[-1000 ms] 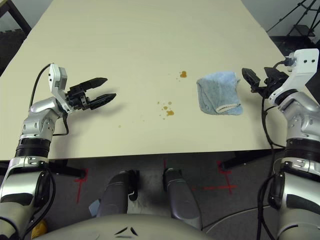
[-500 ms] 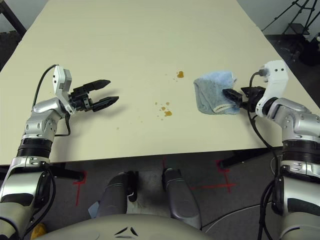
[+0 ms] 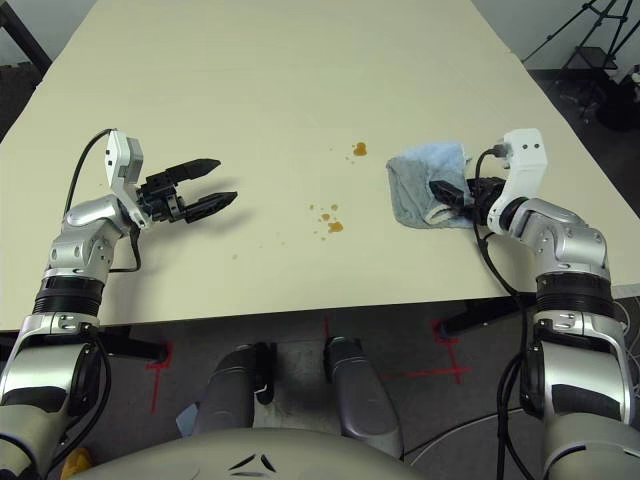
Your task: Wipe the water off the table with a rag.
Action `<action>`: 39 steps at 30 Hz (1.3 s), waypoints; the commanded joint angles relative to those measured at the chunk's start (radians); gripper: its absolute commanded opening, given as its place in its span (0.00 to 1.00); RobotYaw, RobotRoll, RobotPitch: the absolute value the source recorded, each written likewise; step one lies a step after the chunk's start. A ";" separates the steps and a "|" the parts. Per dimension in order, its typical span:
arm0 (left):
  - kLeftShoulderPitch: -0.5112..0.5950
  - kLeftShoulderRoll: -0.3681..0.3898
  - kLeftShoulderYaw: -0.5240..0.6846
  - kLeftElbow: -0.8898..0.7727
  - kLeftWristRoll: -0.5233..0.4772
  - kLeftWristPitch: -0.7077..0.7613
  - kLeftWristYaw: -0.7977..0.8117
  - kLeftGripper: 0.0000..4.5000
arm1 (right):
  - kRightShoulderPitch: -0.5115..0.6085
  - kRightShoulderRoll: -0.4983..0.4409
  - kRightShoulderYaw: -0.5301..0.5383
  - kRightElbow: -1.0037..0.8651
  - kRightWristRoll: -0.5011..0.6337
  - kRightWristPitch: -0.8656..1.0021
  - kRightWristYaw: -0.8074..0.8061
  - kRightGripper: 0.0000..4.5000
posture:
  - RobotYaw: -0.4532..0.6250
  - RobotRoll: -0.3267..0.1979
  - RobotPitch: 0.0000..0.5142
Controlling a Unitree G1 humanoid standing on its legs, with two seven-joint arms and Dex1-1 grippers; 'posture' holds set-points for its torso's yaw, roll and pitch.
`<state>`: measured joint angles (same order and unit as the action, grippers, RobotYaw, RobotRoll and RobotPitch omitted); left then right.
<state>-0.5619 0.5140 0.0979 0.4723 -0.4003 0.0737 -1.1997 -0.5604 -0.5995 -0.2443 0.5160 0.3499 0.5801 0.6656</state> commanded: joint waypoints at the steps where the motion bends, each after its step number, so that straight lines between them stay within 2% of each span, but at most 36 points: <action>1: 0.008 0.004 -0.011 -0.017 0.012 0.005 0.001 1.00 | 0.020 0.028 0.043 0.000 -0.007 0.043 0.016 0.91 | 0.25 0.62 0.32; 2: 0.008 0.004 -0.011 -0.018 0.012 0.005 0.002 1.00 | 0.021 0.029 0.045 -0.002 -0.007 0.047 0.018 0.86 | 0.25 0.62 0.32; 5: 0.008 0.004 -0.012 -0.019 0.012 0.006 0.003 1.00 | 0.026 0.028 0.052 -0.014 -0.006 0.057 0.027 0.63 | 0.25 0.62 0.32; 11: 0.009 0.002 -0.012 -0.018 0.013 0.004 0.007 1.00 | 0.032 0.022 0.055 -0.046 0.000 0.065 0.044 0.12 | 0.25 0.62 0.32; 13: 0.008 0.001 -0.012 -0.013 0.014 0.001 0.008 1.00 | 0.025 0.028 0.041 -0.048 0.008 0.064 0.036 0.02 | 0.25 0.62 0.32; 19: 0.007 0.002 -0.011 -0.005 0.018 -0.003 0.008 1.00 | -0.043 0.110 -0.053 -0.090 0.088 0.101 -0.052 0.02 | 0.25 0.62 0.32; 24: 0.004 0.002 -0.012 0.001 0.021 -0.005 0.007 1.00 | -0.098 0.178 -0.073 -0.075 0.088 0.095 -0.154 0.02 | 0.25 0.62 0.32; 33: 0.000 0.002 -0.011 0.002 0.022 -0.006 0.006 1.00 | -0.259 0.231 -0.056 0.230 -0.012 -0.126 -0.299 0.02 | 0.26 0.62 0.32; 39: 0.017 0.010 -0.005 -0.016 0.018 -0.002 0.010 1.00 | -0.326 0.245 -0.026 0.388 -0.056 -0.226 -0.294 0.02 | 0.28 0.62 0.31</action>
<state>-0.5622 0.5158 0.0971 0.4767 -0.3906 0.0724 -1.1913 -0.8756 -0.3646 -0.2839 0.8716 0.3110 0.3848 0.3733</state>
